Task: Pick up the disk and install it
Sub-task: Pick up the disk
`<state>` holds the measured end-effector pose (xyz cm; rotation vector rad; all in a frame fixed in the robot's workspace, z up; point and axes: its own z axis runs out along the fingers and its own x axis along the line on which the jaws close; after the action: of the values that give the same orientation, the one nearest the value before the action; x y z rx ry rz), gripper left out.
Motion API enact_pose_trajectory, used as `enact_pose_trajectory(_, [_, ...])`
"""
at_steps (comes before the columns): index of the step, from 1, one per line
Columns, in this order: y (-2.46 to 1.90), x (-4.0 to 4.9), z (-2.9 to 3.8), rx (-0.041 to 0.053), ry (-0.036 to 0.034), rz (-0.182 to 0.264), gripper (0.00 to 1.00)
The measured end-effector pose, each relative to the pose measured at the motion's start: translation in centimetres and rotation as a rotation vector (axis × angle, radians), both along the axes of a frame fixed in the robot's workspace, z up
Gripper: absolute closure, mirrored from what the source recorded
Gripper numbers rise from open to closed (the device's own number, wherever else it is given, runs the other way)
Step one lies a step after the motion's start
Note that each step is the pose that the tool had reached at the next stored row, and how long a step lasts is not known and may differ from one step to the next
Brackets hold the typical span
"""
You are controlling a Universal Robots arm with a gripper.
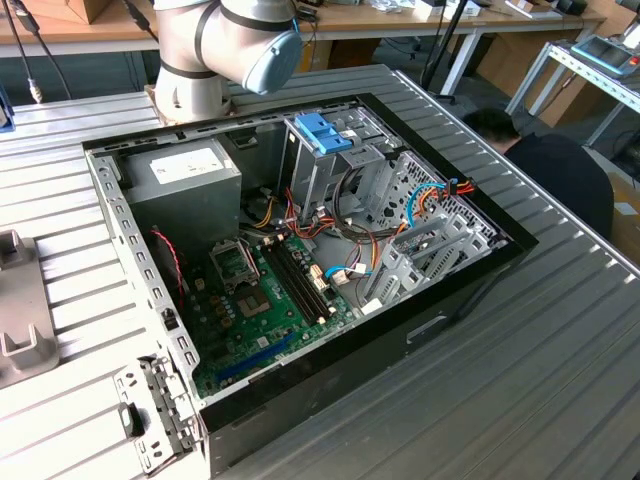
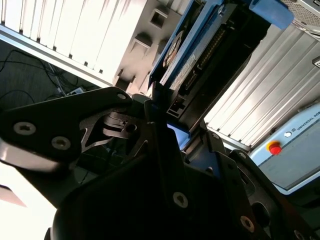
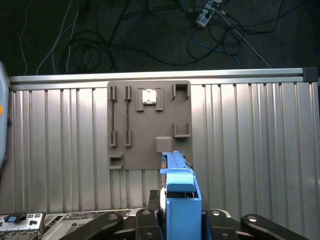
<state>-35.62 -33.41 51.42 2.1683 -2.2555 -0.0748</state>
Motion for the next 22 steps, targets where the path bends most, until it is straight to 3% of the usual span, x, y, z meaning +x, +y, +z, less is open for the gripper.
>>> enact_pose_trajectory(22, [-0.74, 0.06, 0.0, 0.0, 0.0, 0.0, 0.63])
